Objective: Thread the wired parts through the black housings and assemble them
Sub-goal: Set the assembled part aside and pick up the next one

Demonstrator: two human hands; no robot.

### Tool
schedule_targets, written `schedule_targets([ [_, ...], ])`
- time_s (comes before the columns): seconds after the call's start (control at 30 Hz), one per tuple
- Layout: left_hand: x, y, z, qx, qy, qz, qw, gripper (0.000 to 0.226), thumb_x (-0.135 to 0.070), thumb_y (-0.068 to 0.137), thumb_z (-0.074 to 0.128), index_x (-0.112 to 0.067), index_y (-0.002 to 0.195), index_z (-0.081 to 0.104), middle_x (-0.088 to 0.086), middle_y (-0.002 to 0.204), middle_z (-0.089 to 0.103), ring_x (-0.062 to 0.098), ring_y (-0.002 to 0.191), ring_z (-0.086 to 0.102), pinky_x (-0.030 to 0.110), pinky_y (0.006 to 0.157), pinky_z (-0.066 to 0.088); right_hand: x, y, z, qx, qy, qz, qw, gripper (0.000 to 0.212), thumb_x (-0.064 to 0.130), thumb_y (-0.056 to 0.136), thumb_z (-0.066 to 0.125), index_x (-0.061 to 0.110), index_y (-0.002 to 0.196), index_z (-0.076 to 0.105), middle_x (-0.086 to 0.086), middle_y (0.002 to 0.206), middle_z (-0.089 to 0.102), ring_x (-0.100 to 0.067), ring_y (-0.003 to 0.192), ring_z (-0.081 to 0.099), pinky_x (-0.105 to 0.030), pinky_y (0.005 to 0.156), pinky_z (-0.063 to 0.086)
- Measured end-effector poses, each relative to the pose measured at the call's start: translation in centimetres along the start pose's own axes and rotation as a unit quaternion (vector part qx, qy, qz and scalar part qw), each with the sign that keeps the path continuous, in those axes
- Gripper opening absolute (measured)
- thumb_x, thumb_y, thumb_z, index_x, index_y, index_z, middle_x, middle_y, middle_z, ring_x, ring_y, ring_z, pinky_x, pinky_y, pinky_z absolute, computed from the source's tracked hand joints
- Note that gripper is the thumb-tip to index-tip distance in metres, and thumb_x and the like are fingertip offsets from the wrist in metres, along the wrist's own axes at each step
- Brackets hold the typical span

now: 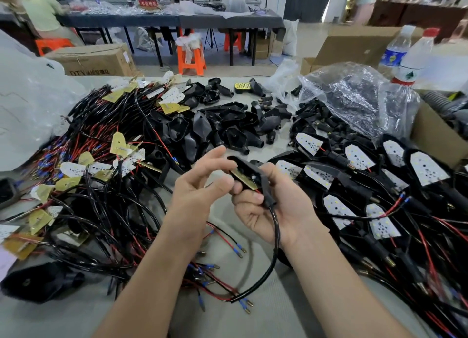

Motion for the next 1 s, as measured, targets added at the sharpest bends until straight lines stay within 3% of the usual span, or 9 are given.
schedule_targets([
  [0.1,-0.1,0.0,-0.2,0.017,0.014,-0.001,1.0,0.018,-0.027,0.065,0.085,-0.023,0.083,0.082,-0.006,0.13,0.071,0.007,0.132,0.057,0.02,0.092,0.053,-0.3,-0.2,-0.1,-0.009,-0.051,0.013,0.999,0.019,0.015,0.072,0.06,0.001,0.081,0.07,-0.013,0.071,0.061,-0.011,0.04,0.043,-0.018,0.039,0.029],
  [0.23,-0.5,0.0,-0.9,0.0,0.046,0.022,0.999,0.01,-0.012,0.074,0.087,-0.013,0.07,0.077,0.001,0.075,0.074,0.012,0.126,0.062,0.019,0.087,0.053,-0.7,-0.1,-0.2,-0.016,-0.097,0.035,0.995,0.025,0.015,0.071,0.062,-0.003,0.086,0.07,-0.018,0.073,0.06,-0.012,0.04,0.046,-0.018,0.035,0.033],
  [0.33,-0.4,-0.1,-1.3,-0.03,0.037,0.003,0.999,0.008,-0.016,0.071,0.086,-0.017,0.066,0.079,0.002,0.088,0.076,0.009,0.101,0.072,0.021,0.071,0.056,-0.5,-0.4,-0.8,-0.07,-0.221,0.035,0.972,0.033,0.023,0.089,0.051,0.005,0.087,0.079,-0.018,0.085,0.072,-0.019,0.048,0.059,-0.019,0.037,0.039],
  [0.43,-0.3,-0.2,-1.3,-0.056,0.094,0.018,0.994,0.015,-0.011,0.077,0.086,-0.022,0.068,0.081,0.0,0.096,0.079,0.007,0.09,0.073,0.017,0.073,0.056,0.6,-0.7,-1.7,-0.154,-0.341,-0.035,0.927,0.039,0.035,0.103,0.049,0.005,0.107,0.075,-0.02,0.105,0.076,-0.035,0.076,0.075,-0.029,0.051,0.056],
  [0.6,-0.8,-0.6,-2.3,-0.159,0.301,0.076,0.937,0.012,-0.03,0.08,0.082,-0.041,0.076,0.078,-0.022,0.083,0.076,0.0,0.079,0.069,0.031,0.078,0.054,1.0,-0.7,-1.0,-0.148,-0.516,-0.131,0.834,0.018,0.025,0.099,0.064,0.017,0.102,0.08,-0.008,0.095,0.079,-0.023,0.077,0.075,-0.025,0.066,0.058],
  [0.73,-1.0,-1.4,-2.8,-0.225,0.26,0.075,0.936,0.011,-0.037,0.073,0.086,-0.041,0.082,0.079,-0.017,0.08,0.076,0.003,0.078,0.072,0.034,0.076,0.059,0.9,-0.3,-0.6,-0.164,-0.559,-0.168,0.796,0.017,0.012,0.1,0.062,0.013,0.093,0.077,-0.002,0.07,0.064,-0.023,0.069,0.072,-0.026,0.065,0.057],
  [0.87,0.5,-0.7,-2.7,-0.184,0.15,-0.034,0.971,0.021,-0.037,0.078,0.083,-0.035,0.099,0.082,-0.007,0.093,0.08,0.013,0.091,0.076,0.039,0.086,0.061,1.2,-0.4,-0.8,-0.194,-0.5,-0.198,0.821,0.018,0.005,0.098,0.061,0.007,0.095,0.078,-0.007,0.076,0.068,-0.021,0.065,0.071,-0.023,0.06,0.054],
  [0.93,1.1,-0.5,-1.8,-0.121,0.131,-0.087,0.98,0.008,-0.031,0.091,0.076,-0.03,0.094,0.083,-0.001,0.093,0.08,0.02,0.093,0.076,0.051,0.091,0.061,1.3,-0.6,-0.9,-0.197,-0.456,-0.208,0.842,0.017,0.002,0.097,0.061,0.003,0.097,0.078,-0.008,0.076,0.071,-0.019,0.064,0.07,-0.021,0.057,0.054],
  [1.0,1.2,-0.4,-1.5,-0.106,0.147,-0.092,0.979,0.016,-0.027,0.097,0.07,-0.029,0.089,0.084,0.002,0.089,0.081,0.022,0.089,0.077,0.052,0.091,0.06,1.3,-0.7,-0.9,-0.2,-0.442,-0.211,0.849,0.017,0.0,0.096,0.061,0.0,0.099,0.078,-0.012,0.079,0.072,-0.017,0.064,0.07,-0.021,0.056,0.053],
])
Point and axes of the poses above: each hand's wrist, its own y-axis towards the middle knuckle, its own z-axis out of the palm, x = y × z, the point moved 6 cm from there along y, towards the middle knuckle
